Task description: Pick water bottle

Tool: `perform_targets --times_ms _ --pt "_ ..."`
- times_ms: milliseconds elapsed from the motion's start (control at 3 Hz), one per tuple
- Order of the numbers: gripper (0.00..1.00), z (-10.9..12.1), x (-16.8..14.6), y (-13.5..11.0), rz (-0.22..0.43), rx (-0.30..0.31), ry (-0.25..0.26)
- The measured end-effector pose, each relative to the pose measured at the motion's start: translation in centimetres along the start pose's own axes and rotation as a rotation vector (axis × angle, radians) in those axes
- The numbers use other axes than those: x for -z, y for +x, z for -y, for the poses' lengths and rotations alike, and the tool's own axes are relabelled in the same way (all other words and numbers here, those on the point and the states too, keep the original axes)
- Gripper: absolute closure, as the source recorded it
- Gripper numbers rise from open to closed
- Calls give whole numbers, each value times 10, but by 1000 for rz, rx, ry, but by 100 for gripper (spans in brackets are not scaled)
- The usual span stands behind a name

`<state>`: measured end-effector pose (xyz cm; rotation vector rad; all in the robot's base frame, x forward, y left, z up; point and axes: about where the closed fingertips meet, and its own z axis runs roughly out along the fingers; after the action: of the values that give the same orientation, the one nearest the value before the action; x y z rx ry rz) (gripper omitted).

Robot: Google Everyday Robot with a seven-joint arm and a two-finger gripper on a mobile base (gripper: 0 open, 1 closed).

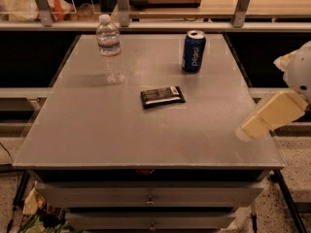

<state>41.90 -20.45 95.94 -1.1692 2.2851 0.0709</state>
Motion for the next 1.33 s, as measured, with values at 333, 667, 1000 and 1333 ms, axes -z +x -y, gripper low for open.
perform_targets --times_ms 333,667,1000,1333 --pt "0 -7 -14 -4 154 -65 16" --pt "0 2 -23 -22 327 -76 66" --pt "0 33 -25 -52 475 -89 156" --pt "0 60 -31 -76 553 -119 206"
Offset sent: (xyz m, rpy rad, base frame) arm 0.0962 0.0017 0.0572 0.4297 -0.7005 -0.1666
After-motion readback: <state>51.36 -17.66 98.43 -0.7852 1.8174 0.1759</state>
